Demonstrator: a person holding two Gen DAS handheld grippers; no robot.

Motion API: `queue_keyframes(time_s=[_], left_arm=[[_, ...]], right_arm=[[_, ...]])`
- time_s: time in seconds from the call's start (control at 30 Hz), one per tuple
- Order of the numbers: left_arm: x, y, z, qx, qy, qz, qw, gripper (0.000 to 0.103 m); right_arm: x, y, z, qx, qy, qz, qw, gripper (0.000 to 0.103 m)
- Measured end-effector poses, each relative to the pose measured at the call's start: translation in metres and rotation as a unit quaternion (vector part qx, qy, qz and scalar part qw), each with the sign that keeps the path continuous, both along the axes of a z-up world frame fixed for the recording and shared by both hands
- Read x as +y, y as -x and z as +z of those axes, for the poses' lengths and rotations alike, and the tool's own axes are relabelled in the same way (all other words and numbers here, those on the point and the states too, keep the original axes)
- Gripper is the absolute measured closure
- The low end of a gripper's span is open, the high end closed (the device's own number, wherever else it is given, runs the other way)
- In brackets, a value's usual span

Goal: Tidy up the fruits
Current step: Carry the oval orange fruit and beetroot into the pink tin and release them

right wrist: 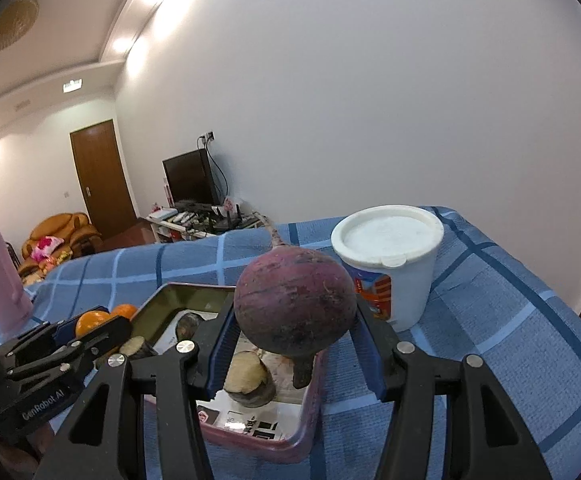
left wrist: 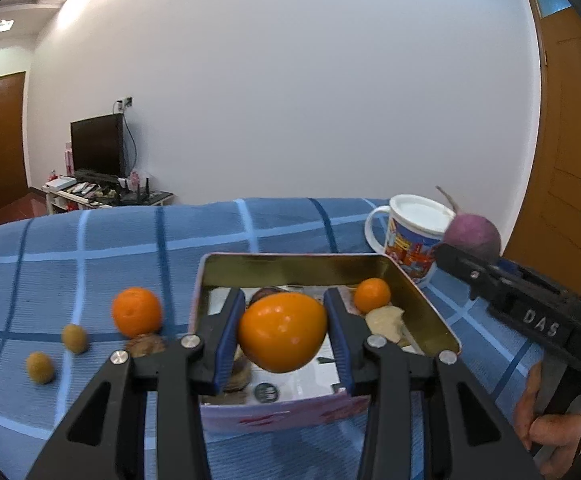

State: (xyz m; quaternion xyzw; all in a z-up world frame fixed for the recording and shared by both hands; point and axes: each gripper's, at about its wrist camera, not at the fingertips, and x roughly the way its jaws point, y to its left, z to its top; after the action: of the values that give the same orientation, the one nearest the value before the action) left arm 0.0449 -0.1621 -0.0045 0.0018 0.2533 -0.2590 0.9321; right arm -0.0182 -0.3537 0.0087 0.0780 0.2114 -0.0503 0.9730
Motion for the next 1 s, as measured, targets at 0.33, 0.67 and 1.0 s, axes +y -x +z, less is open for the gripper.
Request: queue_keyframes(time_s=[0.33,0.67,1.0], left_arm=[[-0.023,-0.007,-0.006,0.027,-0.030,0.000,0.9992,0.060],[-0.023,-0.023,-0.015,0.077,-0.034,0.016,0.9963,0.061],[-0.021,-0.029,-0.017,0.086,-0.037,0.027,0.9952,0.061]], right_arm=[[0.020,-0.040,-0.016,0.056,0.047,0.025,0.997,0.047],[0.018,-0.066,-0.027,0.100,0.031,0.044,0.994,0.047],[0.017,-0.076,-0.033,0.117,-0.005,0.079,0.990,0.046]])
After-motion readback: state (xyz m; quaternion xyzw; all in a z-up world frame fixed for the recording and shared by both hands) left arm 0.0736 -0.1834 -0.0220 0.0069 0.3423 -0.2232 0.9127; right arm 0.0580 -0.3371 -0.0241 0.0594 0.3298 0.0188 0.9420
